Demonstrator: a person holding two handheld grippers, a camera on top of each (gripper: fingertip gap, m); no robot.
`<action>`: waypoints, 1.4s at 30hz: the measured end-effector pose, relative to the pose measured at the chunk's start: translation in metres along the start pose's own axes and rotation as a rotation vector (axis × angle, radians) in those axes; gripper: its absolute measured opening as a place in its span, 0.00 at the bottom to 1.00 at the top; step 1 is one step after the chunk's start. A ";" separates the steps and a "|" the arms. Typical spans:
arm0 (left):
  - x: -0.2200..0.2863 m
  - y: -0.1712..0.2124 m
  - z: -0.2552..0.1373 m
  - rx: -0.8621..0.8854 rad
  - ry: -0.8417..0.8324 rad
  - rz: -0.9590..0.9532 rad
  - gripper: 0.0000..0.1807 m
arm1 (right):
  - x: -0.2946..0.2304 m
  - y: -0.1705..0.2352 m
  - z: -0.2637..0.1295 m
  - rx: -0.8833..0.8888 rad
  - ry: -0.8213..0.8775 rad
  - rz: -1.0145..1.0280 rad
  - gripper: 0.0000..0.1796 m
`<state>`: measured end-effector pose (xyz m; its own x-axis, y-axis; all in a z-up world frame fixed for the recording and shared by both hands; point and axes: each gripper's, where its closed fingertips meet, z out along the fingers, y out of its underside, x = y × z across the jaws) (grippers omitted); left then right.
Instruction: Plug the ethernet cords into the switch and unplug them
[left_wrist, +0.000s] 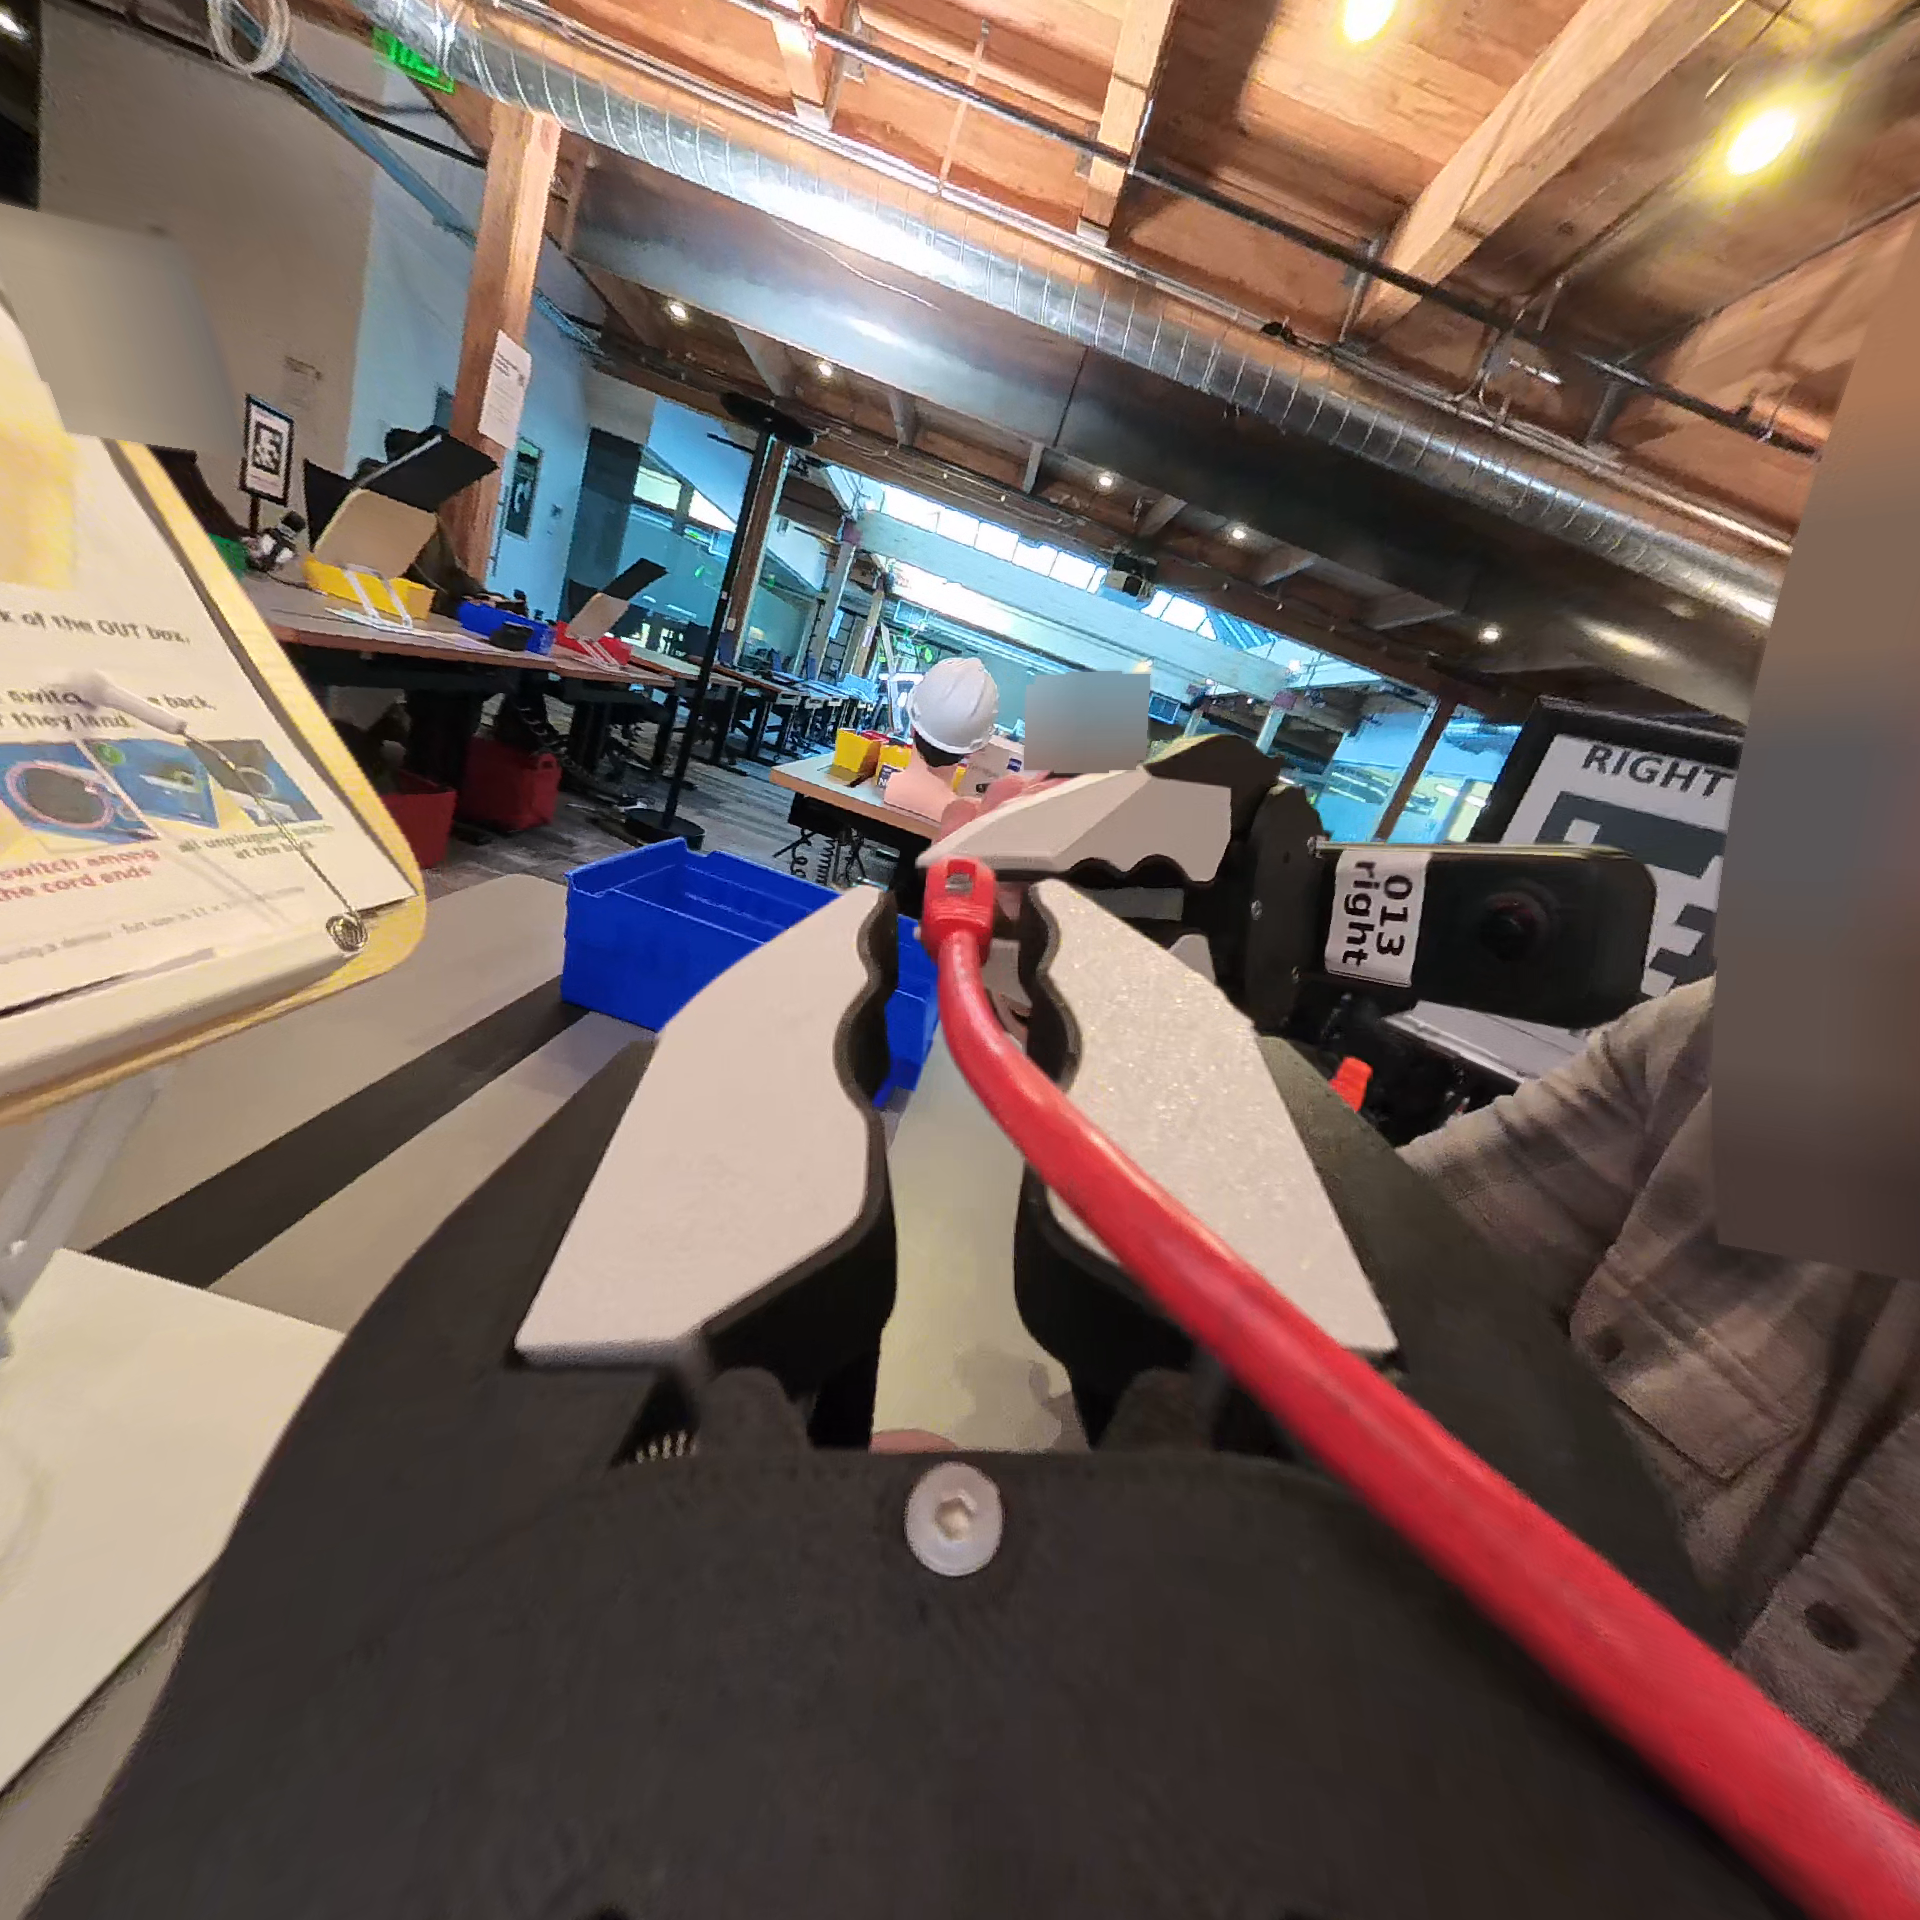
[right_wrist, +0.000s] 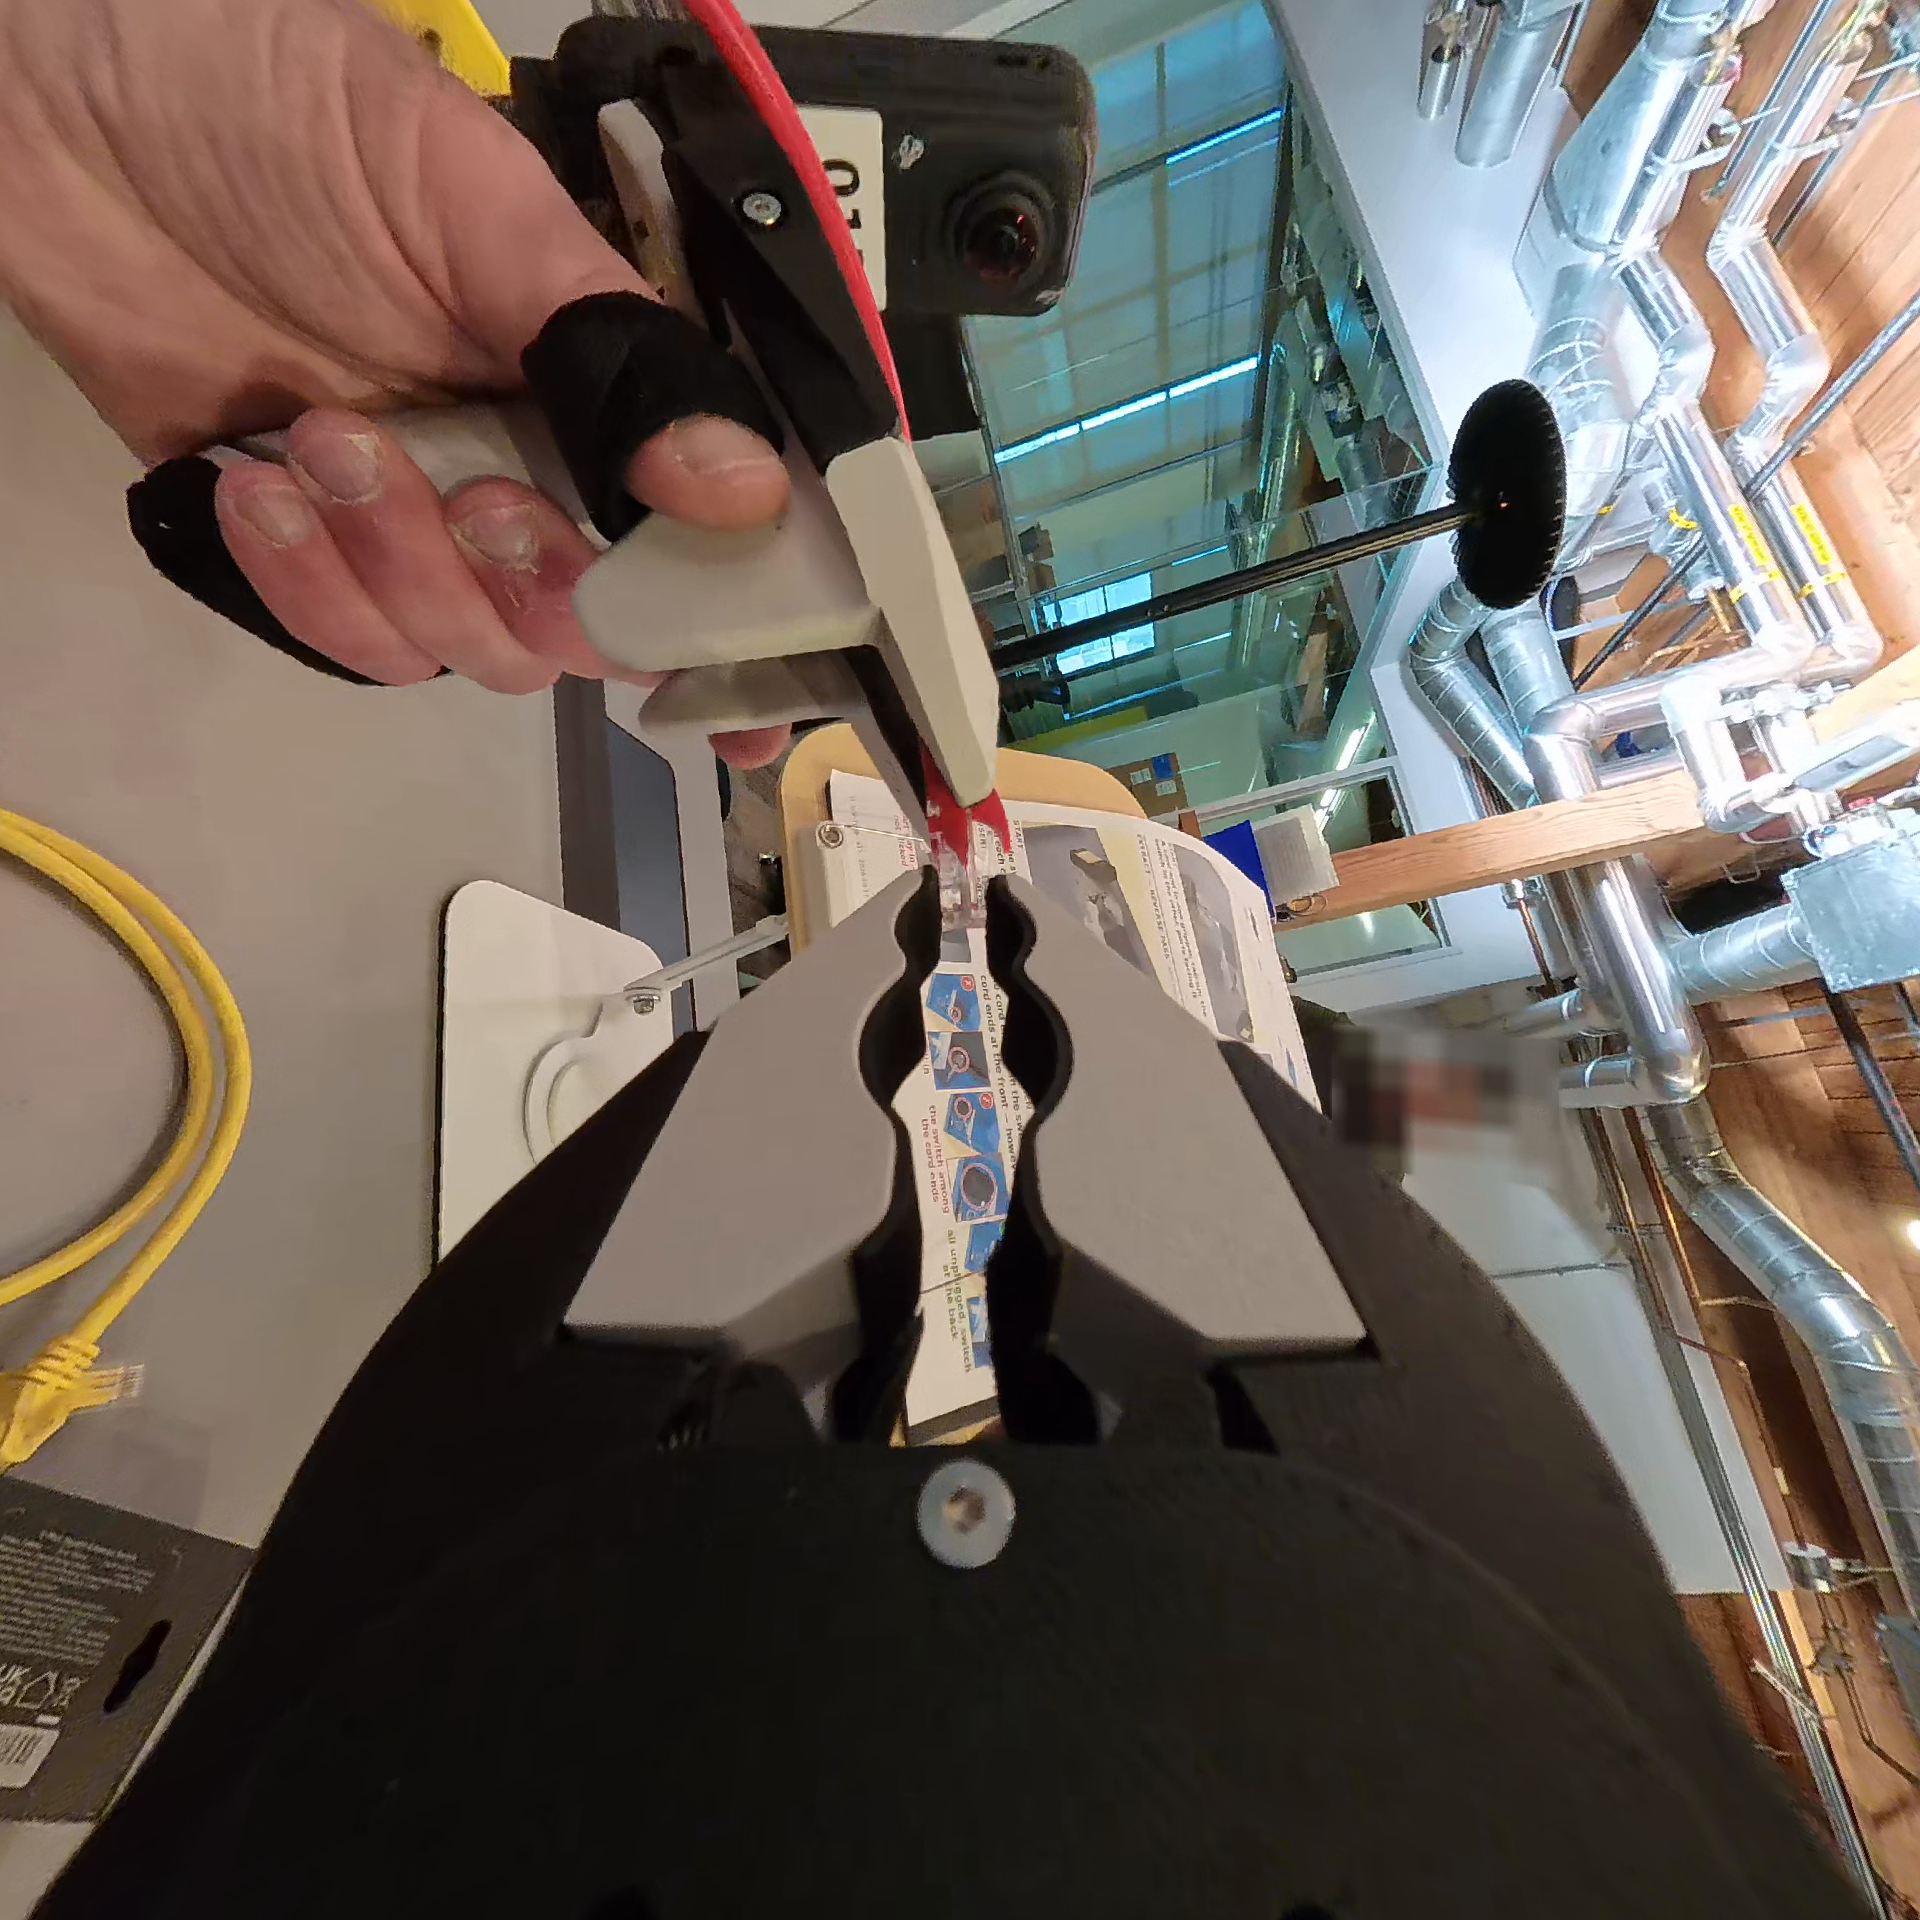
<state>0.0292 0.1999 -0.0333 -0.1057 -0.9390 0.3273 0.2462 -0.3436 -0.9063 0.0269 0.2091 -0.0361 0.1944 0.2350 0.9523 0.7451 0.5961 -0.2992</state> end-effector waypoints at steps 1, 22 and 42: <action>0.001 0.001 0.001 -0.011 -0.003 0.012 0.12 | -0.001 0.000 0.000 -0.001 -0.004 -0.002 0.03; -0.003 0.004 0.000 -0.031 -0.044 0.055 0.07 | -0.001 0.006 -0.002 -0.014 -0.026 -0.015 0.03; -0.041 -0.009 -0.021 -0.065 -0.657 0.612 0.07 | 0.006 0.034 0.018 0.046 -0.133 0.665 0.21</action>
<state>0.0107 0.2422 -0.0442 0.6030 -0.7838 -0.1485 0.0217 0.2022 -0.9791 0.0416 0.2441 -0.0419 0.5193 0.6540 0.5502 0.4654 0.3236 -0.8238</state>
